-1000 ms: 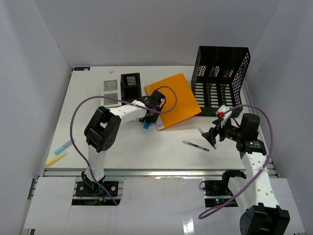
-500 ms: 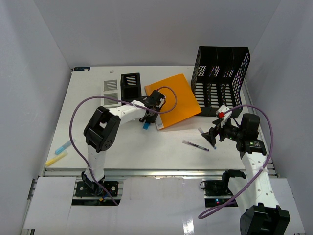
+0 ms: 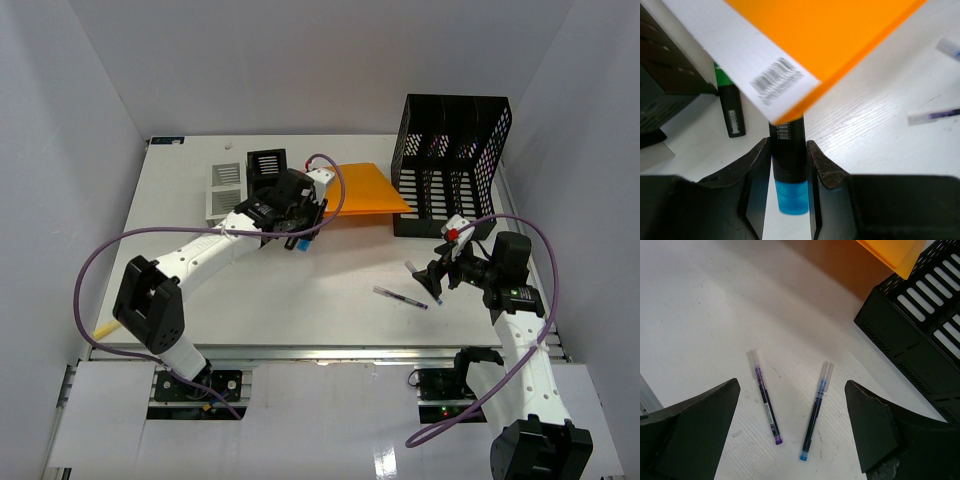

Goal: Organize the desk

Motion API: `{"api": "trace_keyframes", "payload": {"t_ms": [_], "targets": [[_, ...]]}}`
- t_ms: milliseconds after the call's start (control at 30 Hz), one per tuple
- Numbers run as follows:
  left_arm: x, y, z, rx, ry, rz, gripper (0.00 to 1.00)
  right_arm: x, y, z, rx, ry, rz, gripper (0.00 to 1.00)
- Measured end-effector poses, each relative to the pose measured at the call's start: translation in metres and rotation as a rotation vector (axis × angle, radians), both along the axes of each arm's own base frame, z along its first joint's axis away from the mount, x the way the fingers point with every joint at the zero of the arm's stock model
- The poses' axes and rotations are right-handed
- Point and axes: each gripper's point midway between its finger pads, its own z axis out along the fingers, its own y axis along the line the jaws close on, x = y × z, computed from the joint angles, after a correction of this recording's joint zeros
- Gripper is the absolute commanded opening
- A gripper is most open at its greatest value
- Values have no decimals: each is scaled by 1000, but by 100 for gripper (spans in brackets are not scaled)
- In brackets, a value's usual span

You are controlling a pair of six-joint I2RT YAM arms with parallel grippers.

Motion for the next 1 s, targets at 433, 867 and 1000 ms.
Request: {"api": "trace_keyframes", "payload": {"t_ms": [433,867,1000], "targets": [[27,-5,54,-93,-85,13,0,-1,1,2,3,-9,5,92],[78,10,100,-305,-125,12,0,-2,3,4,12,-11,18,92],[133,56,96,-389,-154,101,0,-3,3,5,13,-15,20,92]]}}
